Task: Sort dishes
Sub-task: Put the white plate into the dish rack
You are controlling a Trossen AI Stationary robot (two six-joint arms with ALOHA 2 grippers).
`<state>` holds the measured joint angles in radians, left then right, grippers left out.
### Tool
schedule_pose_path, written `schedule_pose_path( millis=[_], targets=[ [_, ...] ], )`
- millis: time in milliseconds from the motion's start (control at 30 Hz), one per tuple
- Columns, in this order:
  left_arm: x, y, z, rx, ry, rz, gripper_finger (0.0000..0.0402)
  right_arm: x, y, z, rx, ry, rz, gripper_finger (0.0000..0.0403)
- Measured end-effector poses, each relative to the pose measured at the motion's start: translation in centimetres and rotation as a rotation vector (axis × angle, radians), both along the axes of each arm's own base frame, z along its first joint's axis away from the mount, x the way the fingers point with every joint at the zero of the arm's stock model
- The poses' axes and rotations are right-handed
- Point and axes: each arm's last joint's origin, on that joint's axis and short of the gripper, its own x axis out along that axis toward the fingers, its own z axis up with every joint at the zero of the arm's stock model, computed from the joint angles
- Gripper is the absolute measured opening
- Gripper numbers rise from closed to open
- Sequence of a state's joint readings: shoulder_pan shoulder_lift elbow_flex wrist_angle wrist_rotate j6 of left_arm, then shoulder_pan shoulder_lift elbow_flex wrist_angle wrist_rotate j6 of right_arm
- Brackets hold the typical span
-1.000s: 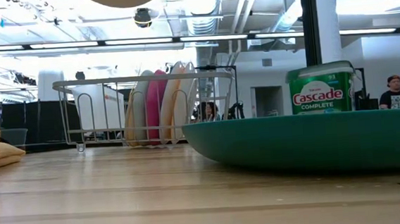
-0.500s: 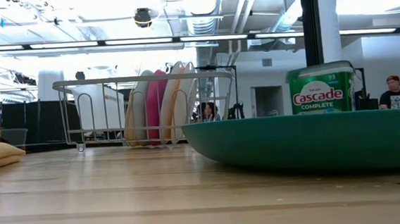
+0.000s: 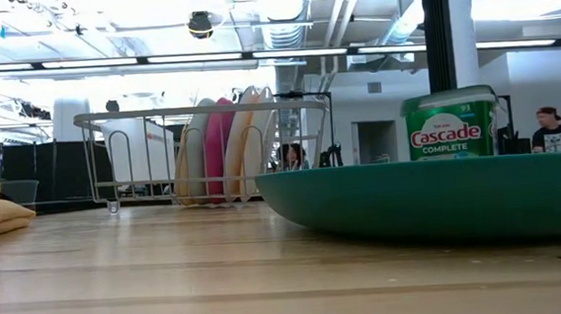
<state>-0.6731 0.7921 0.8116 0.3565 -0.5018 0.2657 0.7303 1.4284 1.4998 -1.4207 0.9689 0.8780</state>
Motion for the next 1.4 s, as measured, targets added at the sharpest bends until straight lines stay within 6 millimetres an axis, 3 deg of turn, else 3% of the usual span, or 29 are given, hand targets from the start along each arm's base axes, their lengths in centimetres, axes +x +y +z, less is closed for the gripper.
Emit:
schedule_pose_path(
  millis=[100, 300, 433, 900, 1400],
  targets=[
    [0.0, 0.0, 0.0, 0.003, -0.002, -0.010, 0.0005, 0.4, 0.4, 0.2, 0.002, -0.025, 0.033, 0.0002],
    [0.1, -0.2, 0.1, 0.014, -0.024, -0.050, 0.0005, 1.1, 4.1, 1.7, -0.083, -0.107, 0.353, 0.0036],
    [0.4, -0.6, 0.1, 0.025, -0.037, -0.067, 0.0005, 1.1, 5.5, 2.6, -0.149, -0.152, 0.472, 0.0060],
    [2.7, -2.6, 1.0, 0.006, -0.135, -0.111, 0.0005, 3.8, 3.4, 3.6, -0.276, -0.166, 0.416, 0.0091],
    [5.4, -5.1, 1.7, 0.056, -0.033, -0.236, 0.0005, 2.9, 5.4, 4.4, -0.288, -0.223, 0.537, 0.0208]
  ],
)
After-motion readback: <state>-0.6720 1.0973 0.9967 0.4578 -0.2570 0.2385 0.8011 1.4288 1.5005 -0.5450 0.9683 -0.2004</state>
